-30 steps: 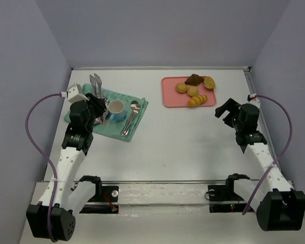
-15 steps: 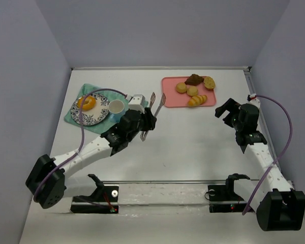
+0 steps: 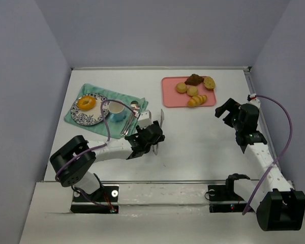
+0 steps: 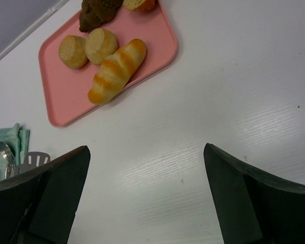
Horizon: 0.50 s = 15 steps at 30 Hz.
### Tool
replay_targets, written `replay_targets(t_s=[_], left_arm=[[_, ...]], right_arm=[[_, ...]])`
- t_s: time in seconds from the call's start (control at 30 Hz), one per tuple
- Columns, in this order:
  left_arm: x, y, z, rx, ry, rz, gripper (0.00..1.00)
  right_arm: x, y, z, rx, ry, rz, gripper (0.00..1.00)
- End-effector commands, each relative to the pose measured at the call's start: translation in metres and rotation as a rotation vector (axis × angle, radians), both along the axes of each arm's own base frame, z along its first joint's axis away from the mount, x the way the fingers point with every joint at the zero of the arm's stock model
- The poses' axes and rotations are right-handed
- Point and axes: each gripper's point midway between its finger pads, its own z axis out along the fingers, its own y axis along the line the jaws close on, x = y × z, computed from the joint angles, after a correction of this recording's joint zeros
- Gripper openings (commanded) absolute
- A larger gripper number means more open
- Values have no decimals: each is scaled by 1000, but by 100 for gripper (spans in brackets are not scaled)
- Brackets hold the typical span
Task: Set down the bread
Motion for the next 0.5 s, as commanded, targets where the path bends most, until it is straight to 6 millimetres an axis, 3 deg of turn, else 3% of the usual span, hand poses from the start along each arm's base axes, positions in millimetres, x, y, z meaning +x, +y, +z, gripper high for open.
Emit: replay_targets(t_s=[0.0, 0.07, 0.13, 0.27, 0.37, 0.47], left_arm=[[15, -6, 10, -43, -40, 122, 69], [14, -8, 5, -31, -25, 116, 82], [13, -8, 4, -16, -16, 113, 88], [11, -12, 23, 5, -51, 88, 99], [16, -4, 55, 45, -125, 95, 99], [19, 11, 108, 37, -236, 108, 99]], right_arm=[[5, -1, 8, -18, -42, 1, 99], [4, -1, 8, -19, -42, 1, 99], [4, -1, 8, -19, -44, 3, 99], [3, -1, 10, -17, -49, 3, 100], [3, -2, 12, -15, -53, -4, 100], [2, -5, 15, -8, -61, -27, 100]])
